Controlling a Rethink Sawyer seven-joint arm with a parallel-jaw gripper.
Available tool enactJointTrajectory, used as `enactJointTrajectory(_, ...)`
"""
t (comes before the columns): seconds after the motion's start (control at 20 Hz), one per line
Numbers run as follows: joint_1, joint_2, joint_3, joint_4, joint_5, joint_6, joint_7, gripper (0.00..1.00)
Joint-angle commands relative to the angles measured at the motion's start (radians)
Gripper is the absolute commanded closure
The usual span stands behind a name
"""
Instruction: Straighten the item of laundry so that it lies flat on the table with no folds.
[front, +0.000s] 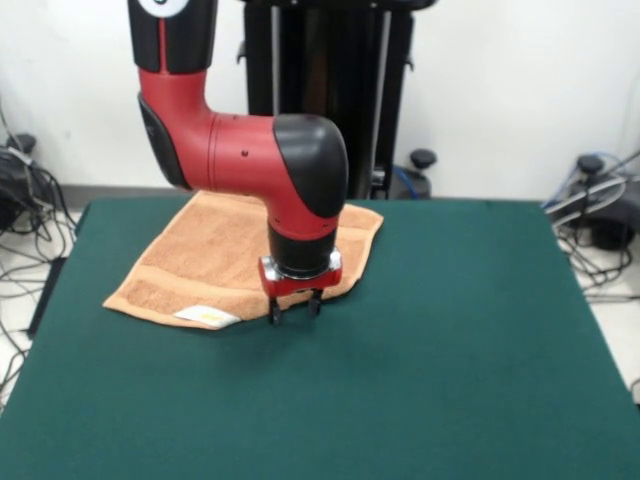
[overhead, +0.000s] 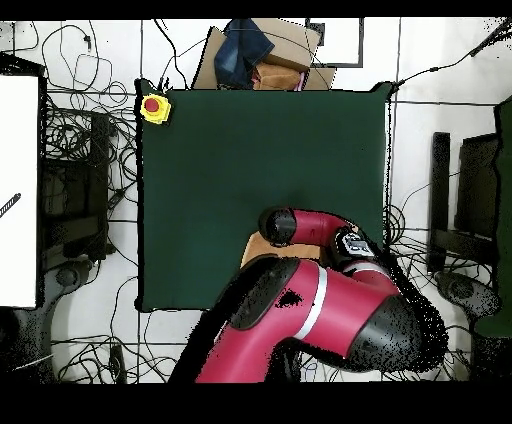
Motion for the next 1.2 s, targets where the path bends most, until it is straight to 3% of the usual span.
enactJointTrajectory(0.05,0.033,0.157,-0.041,0.053,-0.029,0.246,0.05,0.0)
enactJointTrajectory(0.35,0.041,0.169,-0.062,0.03,-0.043,0.249,0.044,0.0)
enactJointTrajectory(0.6,0.061,0.149,-0.094,0.024,-0.024,0.393,0.031,0.0)
enactJointTrajectory(0.8,0.072,0.141,-0.109,0.022,-0.024,0.435,0.038,0.0)
enactJointTrajectory(1.2,0.119,0.05,-0.161,0.115,-0.036,0.575,0.103,0.0)
